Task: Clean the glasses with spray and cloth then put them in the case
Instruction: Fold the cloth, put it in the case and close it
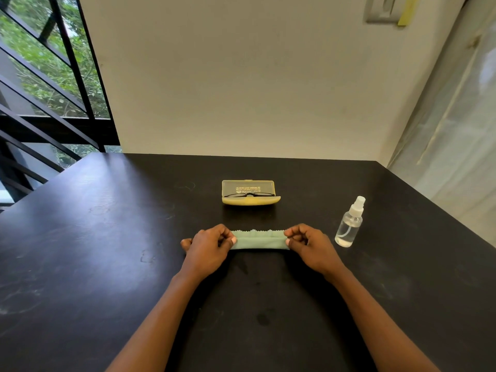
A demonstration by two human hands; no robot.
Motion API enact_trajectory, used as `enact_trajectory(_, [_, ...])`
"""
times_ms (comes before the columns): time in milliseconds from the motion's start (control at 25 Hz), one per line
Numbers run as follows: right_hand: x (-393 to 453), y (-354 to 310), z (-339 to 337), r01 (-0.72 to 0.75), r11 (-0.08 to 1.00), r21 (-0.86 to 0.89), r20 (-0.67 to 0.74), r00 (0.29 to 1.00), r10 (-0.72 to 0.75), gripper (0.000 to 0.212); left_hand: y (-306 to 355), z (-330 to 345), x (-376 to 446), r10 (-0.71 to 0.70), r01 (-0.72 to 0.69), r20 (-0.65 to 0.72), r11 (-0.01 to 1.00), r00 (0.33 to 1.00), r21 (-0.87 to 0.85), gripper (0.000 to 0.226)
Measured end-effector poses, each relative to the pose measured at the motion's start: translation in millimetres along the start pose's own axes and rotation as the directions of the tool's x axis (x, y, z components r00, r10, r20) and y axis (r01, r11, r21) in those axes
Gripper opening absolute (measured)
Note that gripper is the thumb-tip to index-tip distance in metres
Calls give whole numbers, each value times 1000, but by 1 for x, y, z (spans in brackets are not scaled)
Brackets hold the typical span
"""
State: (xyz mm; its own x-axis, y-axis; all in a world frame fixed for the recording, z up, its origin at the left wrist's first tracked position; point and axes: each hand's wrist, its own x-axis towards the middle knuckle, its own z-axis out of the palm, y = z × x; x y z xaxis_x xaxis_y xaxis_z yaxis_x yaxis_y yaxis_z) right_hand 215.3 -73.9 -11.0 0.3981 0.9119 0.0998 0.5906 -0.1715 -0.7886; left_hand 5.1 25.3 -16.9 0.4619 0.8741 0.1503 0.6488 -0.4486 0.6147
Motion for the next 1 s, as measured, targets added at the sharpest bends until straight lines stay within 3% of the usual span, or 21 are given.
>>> enact_trajectory(240, [5,0,3,-20,1000,-13,-13,1000,20,7,2,2,4,-45,46,-39,999,998,17,6])
enact_trajectory(480, [6,3,7,20,990,-140,-34,999,-25,7,5,3,2,-55,54,-83,998,995,-9,12])
enact_trajectory(680, [2,5,10,140,939,-313,-88,981,-175,9,1,6,-2,83,-78,-162,996,983,41,12])
enact_trajectory(840, [-5,6,9,323,873,-366,5,938,-346,17,-1,2,-3,253,-247,-38,962,967,117,14])
enact_trajectory(1000, [-7,4,5,388,804,-451,138,920,-367,27,-7,-2,-3,238,-255,104,944,966,211,21])
